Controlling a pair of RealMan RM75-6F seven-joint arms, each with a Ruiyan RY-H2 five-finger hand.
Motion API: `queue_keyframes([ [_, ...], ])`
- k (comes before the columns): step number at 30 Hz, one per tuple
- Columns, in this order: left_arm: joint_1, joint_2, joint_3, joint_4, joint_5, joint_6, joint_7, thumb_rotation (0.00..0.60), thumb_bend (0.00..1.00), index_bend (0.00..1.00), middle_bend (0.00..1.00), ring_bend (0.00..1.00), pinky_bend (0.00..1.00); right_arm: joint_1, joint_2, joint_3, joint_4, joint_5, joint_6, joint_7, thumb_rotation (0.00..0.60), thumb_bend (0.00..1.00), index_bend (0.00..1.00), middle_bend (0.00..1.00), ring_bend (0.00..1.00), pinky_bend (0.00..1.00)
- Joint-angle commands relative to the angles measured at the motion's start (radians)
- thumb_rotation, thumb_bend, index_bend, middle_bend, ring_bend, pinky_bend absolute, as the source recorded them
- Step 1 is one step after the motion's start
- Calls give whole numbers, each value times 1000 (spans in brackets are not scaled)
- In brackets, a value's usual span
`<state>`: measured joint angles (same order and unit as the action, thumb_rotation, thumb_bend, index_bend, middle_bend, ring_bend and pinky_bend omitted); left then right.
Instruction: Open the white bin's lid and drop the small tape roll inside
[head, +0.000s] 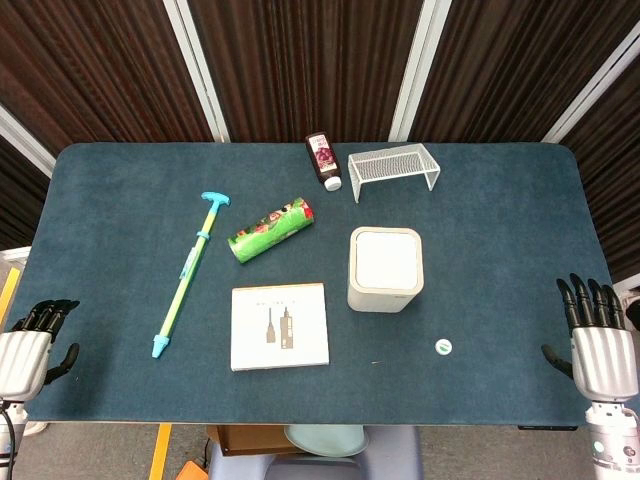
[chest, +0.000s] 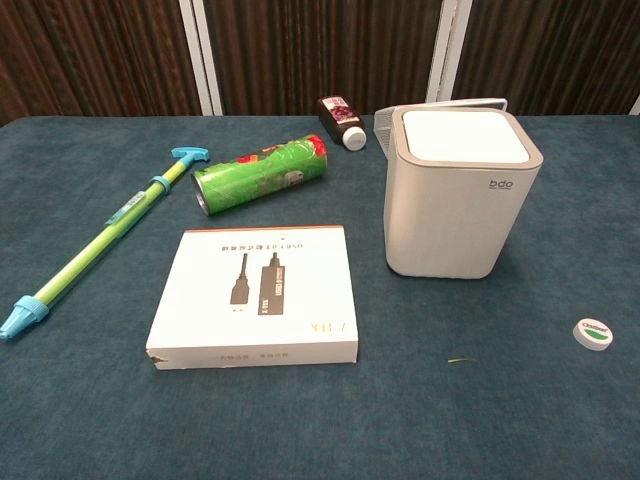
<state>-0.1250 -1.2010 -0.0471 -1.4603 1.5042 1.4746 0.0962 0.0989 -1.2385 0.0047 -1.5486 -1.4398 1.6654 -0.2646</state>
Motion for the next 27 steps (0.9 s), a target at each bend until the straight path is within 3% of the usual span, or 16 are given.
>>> queue_keyframes([
  [1, 3, -1, -4, -2, -8, 3, -1, 600, 385, 189, 192, 153, 397, 2, 4, 6, -3, 4, -23, 2, 600, 124, 161, 140, 60, 184],
  [12, 3, 5, 0, -12, -7, 1, -4, 600, 381, 208, 197, 154, 403, -8, -5, 16, 8, -28, -49, 8, 600, 130, 161, 144, 60, 186],
  [14, 5, 10, 1, -21, -2, 5, -11, 600, 381, 226, 200, 153, 413, -12, -10, 19, 14, -37, -44, 8, 600, 164, 161, 218, 88, 190],
  [16, 6, 12, 2, -25, 4, 11, -16, 600, 382, 240, 204, 153, 429, -14, -12, 22, 18, -50, -34, 6, 600, 198, 161, 325, 168, 235],
  [22, 8, 16, 3, -25, 3, 11, -21, 600, 381, 254, 217, 153, 445, 32, 34, 39, -82, -84, -97, -34, 600, 340, 215, 656, 549, 541],
  [27, 5, 19, 5, -30, -2, 0, -15, 600, 381, 261, 225, 153, 451, 131, 102, 65, -240, -37, -286, -85, 600, 478, 239, 775, 650, 629],
])
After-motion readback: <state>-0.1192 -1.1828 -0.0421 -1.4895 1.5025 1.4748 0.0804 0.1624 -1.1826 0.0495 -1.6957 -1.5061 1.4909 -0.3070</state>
